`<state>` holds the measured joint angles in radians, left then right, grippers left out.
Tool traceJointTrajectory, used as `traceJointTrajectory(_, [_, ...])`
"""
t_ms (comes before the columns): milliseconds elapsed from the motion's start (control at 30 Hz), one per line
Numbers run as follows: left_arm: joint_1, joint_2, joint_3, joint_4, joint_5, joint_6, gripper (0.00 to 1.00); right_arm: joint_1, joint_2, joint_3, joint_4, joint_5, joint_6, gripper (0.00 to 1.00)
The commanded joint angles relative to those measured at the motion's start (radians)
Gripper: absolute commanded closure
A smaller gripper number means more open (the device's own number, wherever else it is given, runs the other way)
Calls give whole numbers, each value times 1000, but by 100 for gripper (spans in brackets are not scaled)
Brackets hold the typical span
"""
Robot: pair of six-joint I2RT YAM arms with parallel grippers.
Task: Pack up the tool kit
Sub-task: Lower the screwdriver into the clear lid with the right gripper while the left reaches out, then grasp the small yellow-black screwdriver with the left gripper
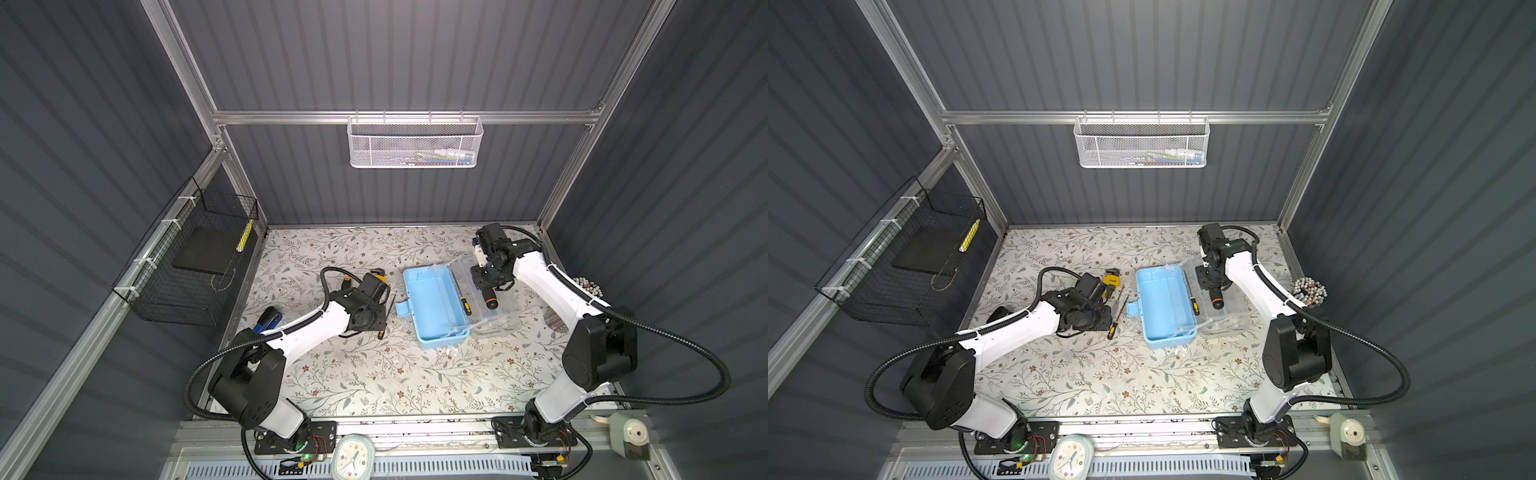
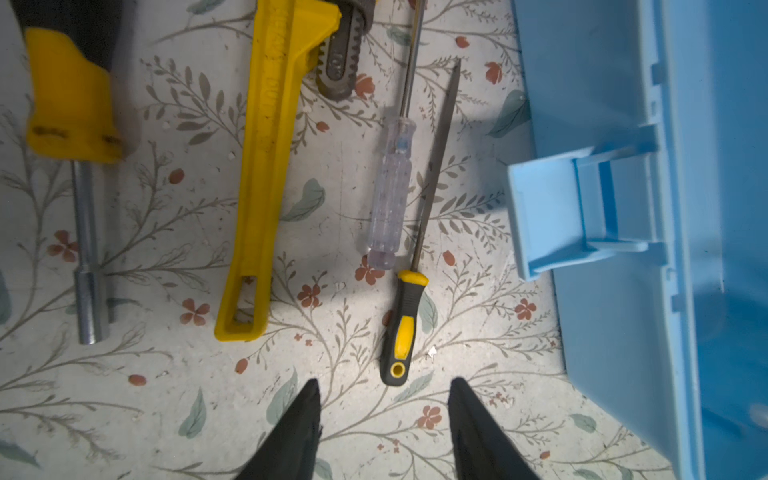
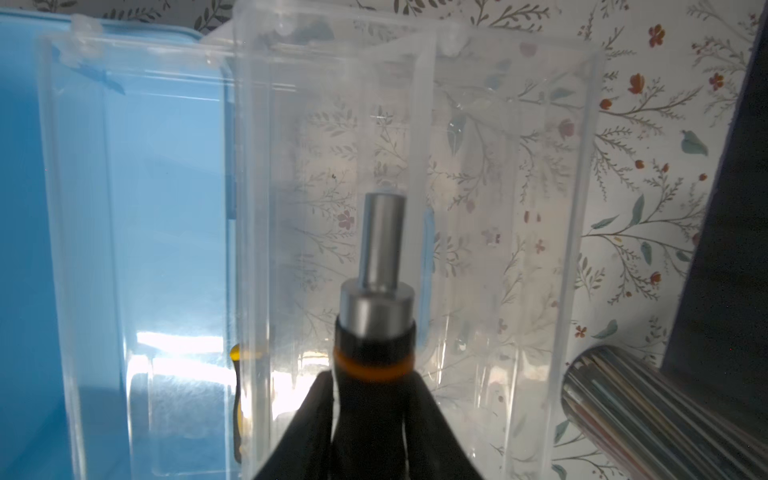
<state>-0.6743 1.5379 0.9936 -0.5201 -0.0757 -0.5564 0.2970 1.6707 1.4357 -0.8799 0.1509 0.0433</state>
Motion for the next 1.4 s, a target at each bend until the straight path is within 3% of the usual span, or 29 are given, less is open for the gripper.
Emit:
traceJointTrajectory(0, [-3,30,-6,-3,29,-3,49,2,-17,-21,20,12,-3,64])
traceJointTrajectory(300, [-14,90,0,14,22,-11,46,-9,-21,-51,54,-4,-6,60])
traceJointTrajectory(500, [-18,103,6,32,37,-17,46,-16,-54,-73,71,16,-45,67])
traceJointTrajectory(700, [-30,106,18,13,19,-17,45,-21,-62,-57,59,-29,-6,48])
traceJointTrajectory(900, [-34,127,9,20,21,-19,49,-21,-161,-96,122,-115,65,35])
traceJointTrajectory(1233, [-69,218,30,26,2,-37,54,-21,-284,-162,147,-157,131,28])
traceJointTrajectory(1367, [-70,222,27,28,-25,-40,67,-22,-302,-169,139,-149,129,27])
